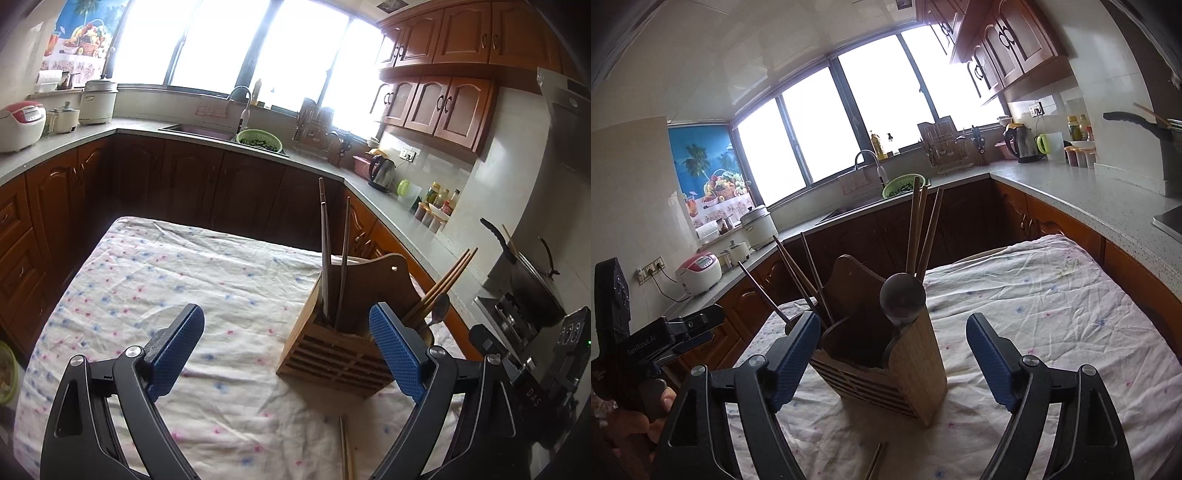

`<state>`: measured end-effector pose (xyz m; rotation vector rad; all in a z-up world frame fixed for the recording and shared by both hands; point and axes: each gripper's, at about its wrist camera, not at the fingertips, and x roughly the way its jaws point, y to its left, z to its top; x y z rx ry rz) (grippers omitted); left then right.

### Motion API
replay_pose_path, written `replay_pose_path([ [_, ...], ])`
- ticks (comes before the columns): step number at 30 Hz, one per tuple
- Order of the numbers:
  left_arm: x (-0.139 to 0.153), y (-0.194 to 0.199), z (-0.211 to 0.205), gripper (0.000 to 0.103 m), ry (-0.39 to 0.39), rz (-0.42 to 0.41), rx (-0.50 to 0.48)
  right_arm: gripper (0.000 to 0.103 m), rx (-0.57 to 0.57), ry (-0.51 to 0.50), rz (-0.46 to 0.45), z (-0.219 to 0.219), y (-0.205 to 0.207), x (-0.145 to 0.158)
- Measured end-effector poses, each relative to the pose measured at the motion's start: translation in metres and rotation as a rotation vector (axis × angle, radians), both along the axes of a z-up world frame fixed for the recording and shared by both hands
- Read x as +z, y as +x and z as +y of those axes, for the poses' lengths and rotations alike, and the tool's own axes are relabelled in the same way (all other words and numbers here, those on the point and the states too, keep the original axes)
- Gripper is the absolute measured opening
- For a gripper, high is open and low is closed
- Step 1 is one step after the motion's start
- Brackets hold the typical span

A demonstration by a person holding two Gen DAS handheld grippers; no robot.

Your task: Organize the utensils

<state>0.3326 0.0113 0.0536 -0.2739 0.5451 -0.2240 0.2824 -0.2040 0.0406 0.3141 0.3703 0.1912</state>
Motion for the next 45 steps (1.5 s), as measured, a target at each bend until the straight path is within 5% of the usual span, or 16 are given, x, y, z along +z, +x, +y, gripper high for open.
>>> replay_pose_path([
  [21, -0.001, -0.104, 0.014, 0.099, 0.005, -0.02, 0.01, 0.091, 0.041, 0.007, -0.044, 0.01, -0.085, 0.016],
  [45, 0.006, -0.188, 0.008, 0.103, 0.132, -0.089, 0.107, 0.093, 0.077, 0.046, -0.085, 0.012, -0.159, 0.008],
])
